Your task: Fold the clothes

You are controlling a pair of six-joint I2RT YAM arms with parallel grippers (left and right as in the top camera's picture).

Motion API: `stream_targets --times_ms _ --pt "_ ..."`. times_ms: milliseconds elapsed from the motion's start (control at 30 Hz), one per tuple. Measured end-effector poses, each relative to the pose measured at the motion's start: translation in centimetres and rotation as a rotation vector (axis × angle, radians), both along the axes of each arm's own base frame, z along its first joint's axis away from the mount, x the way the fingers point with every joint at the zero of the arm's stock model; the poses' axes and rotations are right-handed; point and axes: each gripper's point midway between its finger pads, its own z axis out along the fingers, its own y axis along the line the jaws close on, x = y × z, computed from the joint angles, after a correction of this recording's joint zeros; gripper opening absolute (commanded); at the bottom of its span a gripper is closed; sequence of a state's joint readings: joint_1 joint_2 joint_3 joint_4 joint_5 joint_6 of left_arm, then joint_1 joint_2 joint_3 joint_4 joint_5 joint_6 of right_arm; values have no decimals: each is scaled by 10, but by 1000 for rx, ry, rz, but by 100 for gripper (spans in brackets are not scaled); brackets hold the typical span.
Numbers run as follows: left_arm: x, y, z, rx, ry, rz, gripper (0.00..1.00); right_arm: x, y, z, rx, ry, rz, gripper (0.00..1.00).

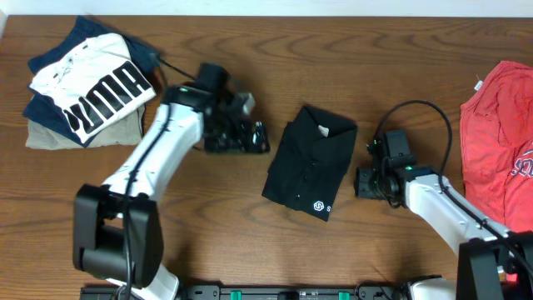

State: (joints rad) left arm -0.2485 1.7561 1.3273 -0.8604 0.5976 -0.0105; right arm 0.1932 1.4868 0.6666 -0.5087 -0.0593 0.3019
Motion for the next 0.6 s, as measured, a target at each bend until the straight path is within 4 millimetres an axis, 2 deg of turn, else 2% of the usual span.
stream_targets --times_ms 100,233,400,600 --pt "12 -8 3 -79 -50 -34 99 -11 -3 3 -1 34 -9 66" --pt "24 -24 -8 -176 -70 -82 99 -27 -1 6 19 90 -1 69" --pt "32 -44 -33 -306 -28 -119 98 -48 0 4 33 176 2 69" --pt "26 -51 -68 -350 71 -121 98 -55 1 4 41 205 3 69"
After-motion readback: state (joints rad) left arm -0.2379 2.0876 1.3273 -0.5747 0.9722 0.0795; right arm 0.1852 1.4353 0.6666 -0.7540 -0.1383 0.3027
